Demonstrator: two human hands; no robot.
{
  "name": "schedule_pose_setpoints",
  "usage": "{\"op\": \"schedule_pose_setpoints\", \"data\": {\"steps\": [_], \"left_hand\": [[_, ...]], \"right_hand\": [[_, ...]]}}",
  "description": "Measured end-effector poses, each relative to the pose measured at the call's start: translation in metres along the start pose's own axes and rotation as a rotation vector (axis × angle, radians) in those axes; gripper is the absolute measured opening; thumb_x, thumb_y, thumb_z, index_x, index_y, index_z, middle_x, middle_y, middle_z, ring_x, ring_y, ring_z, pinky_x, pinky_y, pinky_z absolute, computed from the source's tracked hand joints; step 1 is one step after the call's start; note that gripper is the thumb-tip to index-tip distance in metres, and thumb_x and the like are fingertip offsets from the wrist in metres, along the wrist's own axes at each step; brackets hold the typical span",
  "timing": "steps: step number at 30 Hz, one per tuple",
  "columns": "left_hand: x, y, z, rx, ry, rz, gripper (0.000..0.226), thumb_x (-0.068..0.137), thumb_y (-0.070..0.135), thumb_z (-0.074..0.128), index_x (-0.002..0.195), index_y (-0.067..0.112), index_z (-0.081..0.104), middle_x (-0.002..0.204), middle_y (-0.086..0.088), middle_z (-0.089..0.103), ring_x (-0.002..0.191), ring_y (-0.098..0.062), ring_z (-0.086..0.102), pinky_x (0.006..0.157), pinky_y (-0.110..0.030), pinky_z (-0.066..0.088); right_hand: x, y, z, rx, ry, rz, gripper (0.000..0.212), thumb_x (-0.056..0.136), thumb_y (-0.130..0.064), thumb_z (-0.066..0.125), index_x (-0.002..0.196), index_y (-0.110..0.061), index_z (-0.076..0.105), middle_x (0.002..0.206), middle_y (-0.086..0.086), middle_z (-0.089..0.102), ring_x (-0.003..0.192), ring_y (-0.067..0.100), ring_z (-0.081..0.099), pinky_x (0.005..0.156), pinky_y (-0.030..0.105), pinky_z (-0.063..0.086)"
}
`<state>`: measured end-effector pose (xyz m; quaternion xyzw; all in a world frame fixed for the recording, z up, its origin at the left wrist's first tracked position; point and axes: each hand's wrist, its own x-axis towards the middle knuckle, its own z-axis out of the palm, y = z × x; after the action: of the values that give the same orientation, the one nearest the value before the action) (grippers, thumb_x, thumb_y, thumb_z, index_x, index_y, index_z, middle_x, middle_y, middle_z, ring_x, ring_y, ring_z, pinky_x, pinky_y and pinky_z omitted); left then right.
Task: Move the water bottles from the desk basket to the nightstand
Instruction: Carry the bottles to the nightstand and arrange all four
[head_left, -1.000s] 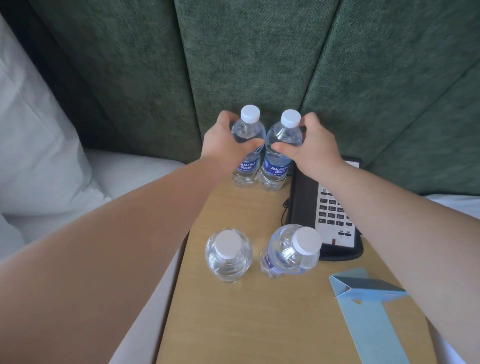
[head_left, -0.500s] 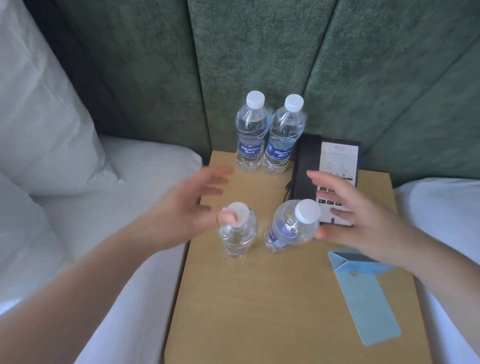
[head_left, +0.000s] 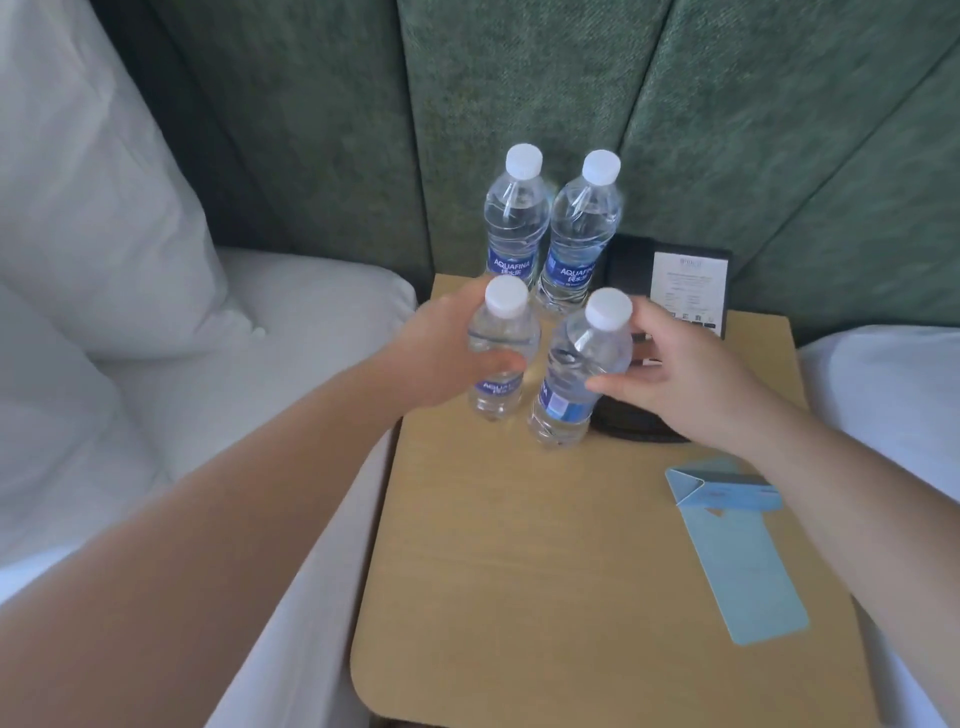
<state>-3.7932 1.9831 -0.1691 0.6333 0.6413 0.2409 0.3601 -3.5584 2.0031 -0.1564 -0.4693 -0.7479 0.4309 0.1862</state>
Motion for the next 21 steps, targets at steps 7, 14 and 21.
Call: {"op": "schedule_pose_setpoints", "data": {"steps": [7,14,21], "left_hand": [[0.041,-0.002,-0.006,0.006,0.060,0.040,0.064,0.076,0.028,0.079,0.132,0.023,0.048,0.113,0.010,0.058,0.102,-0.010,0.054,0.083,-0.020,0.035],[0.057,0.002,-0.019,0.023,-0.017,0.046,0.062,0.080,0.025,0.076,0.134,0.025,0.045,0.119,0.008,0.056,0.108,-0.009,0.052,0.085,-0.010,0.039],[0.054,-0.002,-0.008,-0.017,0.198,-0.076,0.079,0.062,0.049,0.084,0.127,0.026,0.043,0.120,0.002,0.044,0.103,-0.010,0.049,0.084,-0.025,0.040]], "right_hand": [[0.039,0.006,-0.010,-0.089,0.025,0.005,0.051,0.079,-0.026,0.076,0.122,-0.036,0.050,0.098,-0.028,0.061,0.095,0.003,0.064,0.087,0.028,0.050],[0.065,0.006,-0.024,-0.099,-0.020,0.013,0.061,0.083,-0.015,0.072,0.134,-0.029,0.042,0.125,-0.011,0.057,0.113,0.014,0.057,0.103,0.039,0.042],[0.073,0.007,-0.005,-0.096,0.261,0.112,0.072,0.062,-0.044,0.083,0.120,-0.032,0.043,0.117,-0.003,0.038,0.103,0.014,0.051,0.085,0.024,0.038]]}}
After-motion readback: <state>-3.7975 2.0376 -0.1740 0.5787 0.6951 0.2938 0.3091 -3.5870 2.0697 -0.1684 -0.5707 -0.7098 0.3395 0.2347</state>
